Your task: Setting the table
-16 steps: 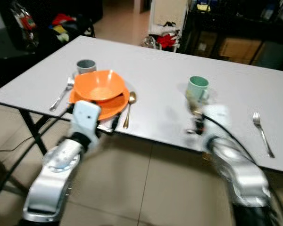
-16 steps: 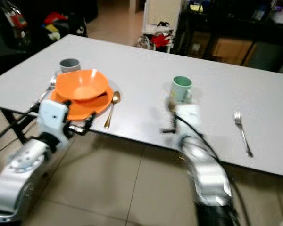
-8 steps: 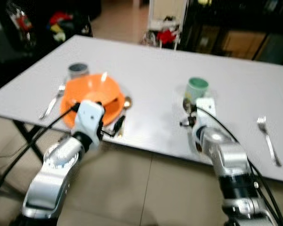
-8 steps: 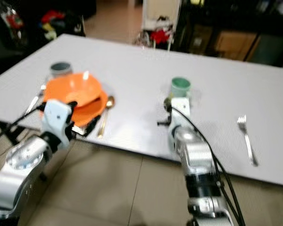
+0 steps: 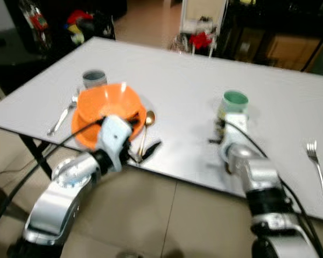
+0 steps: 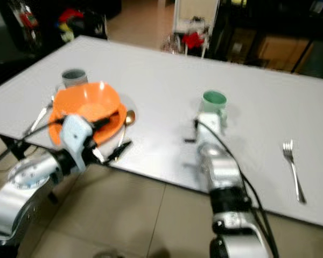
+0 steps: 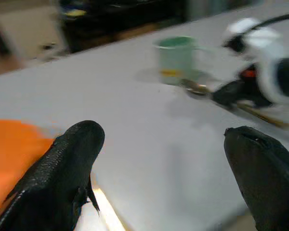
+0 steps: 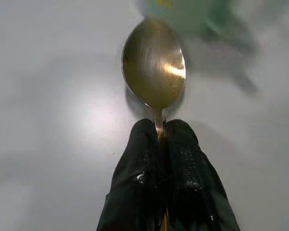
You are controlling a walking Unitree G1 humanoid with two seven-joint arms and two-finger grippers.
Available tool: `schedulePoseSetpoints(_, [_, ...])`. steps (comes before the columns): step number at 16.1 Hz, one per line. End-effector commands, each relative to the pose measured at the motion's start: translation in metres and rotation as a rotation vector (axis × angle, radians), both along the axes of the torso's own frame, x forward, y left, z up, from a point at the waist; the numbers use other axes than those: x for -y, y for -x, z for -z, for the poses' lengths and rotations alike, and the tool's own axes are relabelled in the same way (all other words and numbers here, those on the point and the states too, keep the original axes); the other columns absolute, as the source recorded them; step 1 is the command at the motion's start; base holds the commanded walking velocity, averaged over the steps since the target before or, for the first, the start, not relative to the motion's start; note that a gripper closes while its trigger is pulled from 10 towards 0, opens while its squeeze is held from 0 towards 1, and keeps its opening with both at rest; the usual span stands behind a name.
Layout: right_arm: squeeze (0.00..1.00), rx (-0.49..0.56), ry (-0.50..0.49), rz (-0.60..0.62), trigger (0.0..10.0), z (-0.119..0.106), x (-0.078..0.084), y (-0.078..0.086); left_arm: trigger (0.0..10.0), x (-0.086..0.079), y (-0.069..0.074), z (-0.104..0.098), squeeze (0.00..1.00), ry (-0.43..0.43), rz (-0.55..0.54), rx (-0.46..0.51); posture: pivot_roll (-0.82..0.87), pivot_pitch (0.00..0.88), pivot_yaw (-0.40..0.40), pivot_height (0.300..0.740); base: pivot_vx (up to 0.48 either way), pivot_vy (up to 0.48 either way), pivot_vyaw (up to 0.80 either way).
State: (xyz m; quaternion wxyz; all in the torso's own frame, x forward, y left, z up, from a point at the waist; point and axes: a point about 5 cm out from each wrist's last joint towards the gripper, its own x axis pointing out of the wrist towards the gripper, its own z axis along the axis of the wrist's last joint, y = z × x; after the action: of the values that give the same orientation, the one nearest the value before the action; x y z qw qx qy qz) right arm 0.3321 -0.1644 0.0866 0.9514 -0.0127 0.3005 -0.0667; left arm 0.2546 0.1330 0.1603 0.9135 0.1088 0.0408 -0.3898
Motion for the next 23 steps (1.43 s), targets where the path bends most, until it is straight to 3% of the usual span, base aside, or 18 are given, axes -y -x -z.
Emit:
schedulePoseSetpoints(1, [0.00, 0.019, -0.006, 0.008, 10.0, -0.005, -0.002, -0.005, 10.0, 0.005, 0.004, -0.002, 0.03, -0.006, 0.077, -0.015, 0.13, 0.000, -0.019, 0.740, 0.000, 0.000, 0.00])
schedulePoseSetpoints(5, [0.00, -0.013, -0.014, 0.015, 10.0, 0.000, -0.005, -0.009, 10.0, 0.008, 0.009, 0.001, 0.02, -0.043, 0.192, -0.069, 0.13, 0.000, -0.017, 0.740, 0.000, 0.000, 0.00])
schedulePoseSetpoints(16, [0.00, -0.032, -0.013, 0.036, 10.0, 0.006, 0.006, -0.014, 10.0, 0.007, 0.009, -0.001, 0.02, -0.054, 0.210, -0.067, 0.13, 0.000, -0.013, 0.740, 0.000, 0.000, 0.00])
schedulePoseSetpoints(17, [0.07, -0.034, -0.024, 0.039, 10.0, 0.007, 0.006, -0.014, 10.0, 0.008, 0.009, -0.001, 0.03, -0.052, 0.210, -0.065, 0.13, 0.000, -0.013, 0.740, 0.000, 0.000, 0.00])
schedulePoseSetpoints(18, [0.47, -0.034, -0.026, 0.045, 10.0, 0.007, 0.006, -0.013, 10.0, 0.008, 0.009, -0.001, 0.02, -0.050, 0.211, -0.064, 0.13, 0.000, -0.014, 0.740, 0.000, 0.000, 0.00])
schedulePoseSetpoints(19, [1.00, -0.024, -0.046, 0.045, 10.0, 0.006, 0.005, -0.014, 10.0, 0.008, 0.010, -0.001, 0.02, -0.047, 0.214, -0.064, 0.13, 0.000, -0.014, 0.740, 0.000, 0.000, 0.00])
schedulePoseSetpoints(23, [1.00, 0.035, -0.060, -0.013, 10.0, -0.016, -0.004, -0.014, 10.0, 0.006, 0.010, -0.002, 0.02, -0.046, 0.213, -0.058, 0.13, 0.000, -0.019, 0.740, 0.000, 0.000, 0.00])
